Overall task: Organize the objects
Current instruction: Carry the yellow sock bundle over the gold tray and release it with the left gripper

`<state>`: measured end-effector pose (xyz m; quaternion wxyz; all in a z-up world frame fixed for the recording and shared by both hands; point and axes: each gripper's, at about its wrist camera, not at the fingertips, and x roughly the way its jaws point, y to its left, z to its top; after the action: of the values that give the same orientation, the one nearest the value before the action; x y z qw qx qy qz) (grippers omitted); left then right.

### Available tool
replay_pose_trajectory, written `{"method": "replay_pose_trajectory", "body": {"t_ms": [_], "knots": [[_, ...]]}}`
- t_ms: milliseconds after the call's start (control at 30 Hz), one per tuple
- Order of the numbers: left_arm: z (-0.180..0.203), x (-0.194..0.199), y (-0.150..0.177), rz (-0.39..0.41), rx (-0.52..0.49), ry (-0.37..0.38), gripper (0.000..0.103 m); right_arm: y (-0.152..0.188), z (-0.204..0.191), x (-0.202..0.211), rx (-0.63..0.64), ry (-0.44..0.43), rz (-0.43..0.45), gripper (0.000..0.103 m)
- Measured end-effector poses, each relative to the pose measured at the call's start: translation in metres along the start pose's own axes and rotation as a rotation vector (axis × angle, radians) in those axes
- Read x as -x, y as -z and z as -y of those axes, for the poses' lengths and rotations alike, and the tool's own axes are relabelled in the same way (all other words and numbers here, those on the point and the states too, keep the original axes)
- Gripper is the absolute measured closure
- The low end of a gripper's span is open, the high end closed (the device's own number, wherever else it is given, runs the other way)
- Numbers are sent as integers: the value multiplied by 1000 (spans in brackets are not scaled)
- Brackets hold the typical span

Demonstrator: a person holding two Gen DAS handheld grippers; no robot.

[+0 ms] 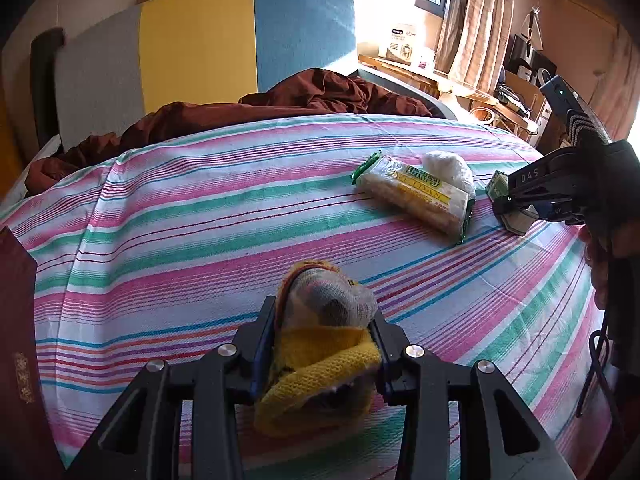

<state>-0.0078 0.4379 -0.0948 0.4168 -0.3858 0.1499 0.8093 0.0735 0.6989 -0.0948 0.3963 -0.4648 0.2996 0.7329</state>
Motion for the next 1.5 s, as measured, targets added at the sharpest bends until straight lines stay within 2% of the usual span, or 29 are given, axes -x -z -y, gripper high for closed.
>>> {"method": "replay_pose_trajectory", "body": {"t_ms": [267, 500, 633, 767, 1100, 1500], "knots": [[4, 3, 0, 1, -18, -33, 62, 0, -6, 0, 38, 18, -13, 73], [0, 10, 4, -16, 17, -55, 64, 4, 1, 0, 19, -1, -15, 72], [-4, 25, 6, -33, 42, -79, 66, 5, 3, 0, 13, -8, -9, 72], [-12, 51, 7, -7, 48, -110, 66, 7, -1, 1, 47, 13, 8, 72], [-60, 126, 14, 69, 132, -199, 66, 16, -4, 7, 102, 33, 27, 73], [-140, 188, 42, 118, 247, -379, 66, 17, -12, 3, 133, 65, 58, 73]]}}
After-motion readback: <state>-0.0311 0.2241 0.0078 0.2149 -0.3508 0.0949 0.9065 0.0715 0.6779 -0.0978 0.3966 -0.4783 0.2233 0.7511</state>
